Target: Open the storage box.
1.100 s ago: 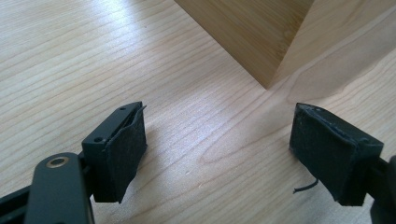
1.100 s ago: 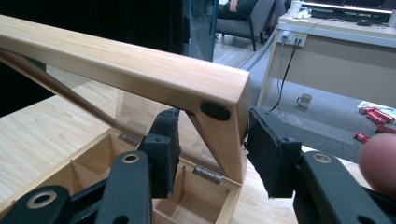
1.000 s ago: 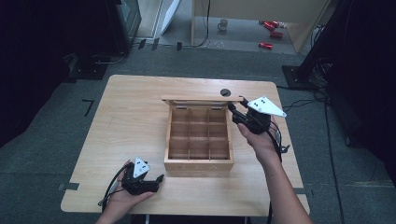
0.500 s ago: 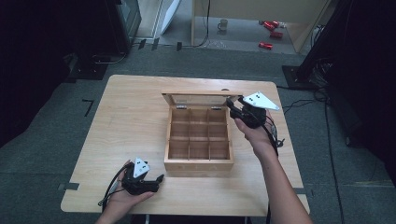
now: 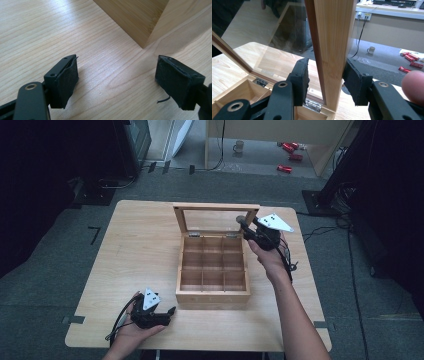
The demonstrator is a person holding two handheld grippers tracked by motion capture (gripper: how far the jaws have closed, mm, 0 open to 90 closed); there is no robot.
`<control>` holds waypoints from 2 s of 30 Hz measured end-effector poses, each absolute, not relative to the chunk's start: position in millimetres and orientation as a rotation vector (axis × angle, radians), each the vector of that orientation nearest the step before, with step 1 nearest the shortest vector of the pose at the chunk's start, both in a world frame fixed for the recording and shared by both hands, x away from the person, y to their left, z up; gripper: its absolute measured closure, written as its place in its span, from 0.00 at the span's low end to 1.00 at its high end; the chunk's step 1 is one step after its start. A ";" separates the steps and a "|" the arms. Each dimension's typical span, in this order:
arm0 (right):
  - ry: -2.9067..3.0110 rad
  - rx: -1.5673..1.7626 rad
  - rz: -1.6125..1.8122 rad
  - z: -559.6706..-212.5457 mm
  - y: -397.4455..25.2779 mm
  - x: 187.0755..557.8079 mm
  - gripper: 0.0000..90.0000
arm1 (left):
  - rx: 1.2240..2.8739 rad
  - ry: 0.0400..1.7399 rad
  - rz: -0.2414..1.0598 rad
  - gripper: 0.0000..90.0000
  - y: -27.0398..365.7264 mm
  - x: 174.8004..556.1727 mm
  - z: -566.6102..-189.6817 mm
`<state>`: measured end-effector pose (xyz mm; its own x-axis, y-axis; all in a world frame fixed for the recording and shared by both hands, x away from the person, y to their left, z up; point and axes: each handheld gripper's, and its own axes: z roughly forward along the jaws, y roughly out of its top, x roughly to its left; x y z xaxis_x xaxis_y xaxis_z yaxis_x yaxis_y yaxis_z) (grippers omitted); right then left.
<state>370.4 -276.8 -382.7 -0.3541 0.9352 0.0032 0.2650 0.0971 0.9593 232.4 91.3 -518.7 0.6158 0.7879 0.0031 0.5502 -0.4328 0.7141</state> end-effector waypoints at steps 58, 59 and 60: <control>1.625 1.490 1.195 -388.5 -267.4 453.3 0.74 | 2.146 1.050 0.444 0.22 91.2 232.1 -518.7; 1.624 1.487 1.188 -388.1 -267.0 452.9 0.74 | 2.146 1.050 0.443 0.22 91.2 232.1 -518.7; 1.624 1.485 1.182 -387.8 -266.5 452.7 0.74 | 2.146 1.050 0.444 0.22 91.1 232.1 -518.8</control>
